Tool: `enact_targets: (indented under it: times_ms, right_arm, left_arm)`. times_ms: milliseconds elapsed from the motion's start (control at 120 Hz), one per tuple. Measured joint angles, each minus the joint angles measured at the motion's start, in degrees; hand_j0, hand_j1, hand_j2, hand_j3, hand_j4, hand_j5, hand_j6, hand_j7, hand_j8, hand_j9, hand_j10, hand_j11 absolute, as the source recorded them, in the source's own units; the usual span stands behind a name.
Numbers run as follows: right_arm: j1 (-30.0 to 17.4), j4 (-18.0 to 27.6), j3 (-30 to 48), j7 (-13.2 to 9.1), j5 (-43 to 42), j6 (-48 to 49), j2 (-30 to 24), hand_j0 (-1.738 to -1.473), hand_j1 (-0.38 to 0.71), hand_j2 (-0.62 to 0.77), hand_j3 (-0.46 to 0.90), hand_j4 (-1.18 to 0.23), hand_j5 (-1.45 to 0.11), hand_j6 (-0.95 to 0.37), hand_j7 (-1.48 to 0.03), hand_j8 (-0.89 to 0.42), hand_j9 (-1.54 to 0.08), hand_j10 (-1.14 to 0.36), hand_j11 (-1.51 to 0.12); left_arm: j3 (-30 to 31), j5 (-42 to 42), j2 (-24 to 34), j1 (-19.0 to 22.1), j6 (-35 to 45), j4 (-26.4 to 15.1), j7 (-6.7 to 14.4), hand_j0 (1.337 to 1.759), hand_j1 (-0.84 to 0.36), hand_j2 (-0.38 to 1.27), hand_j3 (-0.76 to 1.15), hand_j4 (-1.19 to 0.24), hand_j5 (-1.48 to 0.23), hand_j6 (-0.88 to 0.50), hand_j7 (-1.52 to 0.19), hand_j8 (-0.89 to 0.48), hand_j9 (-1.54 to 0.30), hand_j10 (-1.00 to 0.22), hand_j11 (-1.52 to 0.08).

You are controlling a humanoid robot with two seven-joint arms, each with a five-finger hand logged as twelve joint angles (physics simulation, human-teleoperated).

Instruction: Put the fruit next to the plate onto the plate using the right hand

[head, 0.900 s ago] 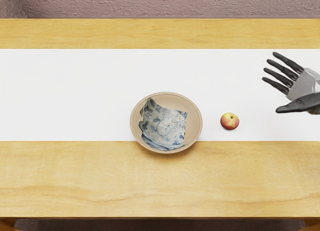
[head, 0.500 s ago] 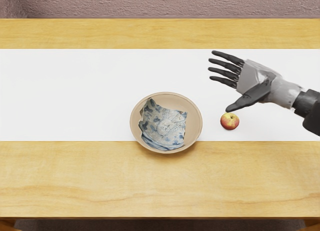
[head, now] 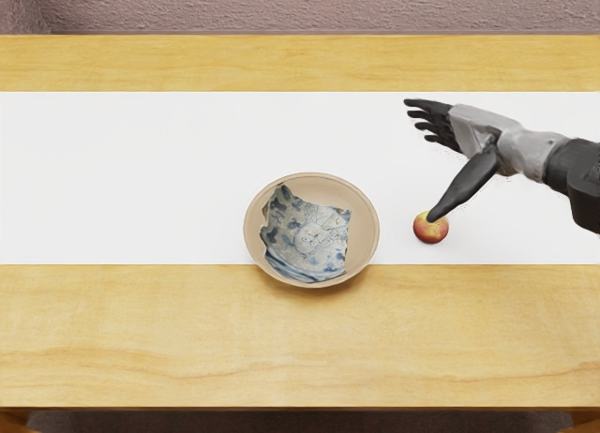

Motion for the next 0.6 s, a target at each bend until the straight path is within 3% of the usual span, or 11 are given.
enact_targets:
  times_ms: [117, 317, 467, 600]
  right_arm:
    - [2.7, 1.5, -1.7, -0.3, -1.3, -1.5, 1.2, -1.658, -0.34, 0.00, 0.00, -0.01, -0.01, -0.01, -0.01, -0.01, -0.01, -0.01, -0.01]
    - [4.0, 3.5, -12.4, -0.5, -2.0, -6.6, -5.9, -1.658, -0.35, 0.00, 0.00, 0.00, 0.00, 0.00, 0.00, 0.00, 0.00, 0.00, 0.00]
    - [5.9, 3.9, -18.4, -0.5, -12.9, -13.5, -6.8, -1.658, -0.35, 0.00, 0.00, 0.00, 0.00, 0.00, 0.00, 0.00, 0.00, 0.00, 0.00]
    - [7.0, 4.0, -23.0, -0.5, -16.8, -16.1, -7.2, -1.658, -0.35, 0.00, 0.00, 0.00, 0.00, 0.00, 0.00, 0.00, 0.00, 0.00, 0.00]
  left_arm:
    - [0.0, 0.0, 0.0, 0.0, 0.0, 0.0, 0.0, 1.658, 0.34, 0.00, 0.00, -0.01, -0.01, -0.01, -0.01, -0.01, -0.01, -0.01, -0.01]
    - [0.0, 0.0, 0.0, 0.0, 0.0, -0.1, 0.0, 1.658, 0.34, 0.00, 0.00, -0.01, -0.01, -0.01, -0.01, -0.01, -0.01, -0.01, -0.01]
    - [0.1, 0.0, 0.0, -0.1, 0.0, -0.3, 0.0, 1.658, 0.34, 0.00, 0.00, -0.01, -0.01, -0.01, -0.01, -0.01, -0.01, -0.01, -0.01]
    - [0.1, 0.0, 0.0, -0.1, 0.0, -0.3, 0.0, 1.658, 0.34, 0.00, 0.00, -0.01, -0.01, -0.01, -0.01, -0.01, -0.01, -0.01, -0.01]
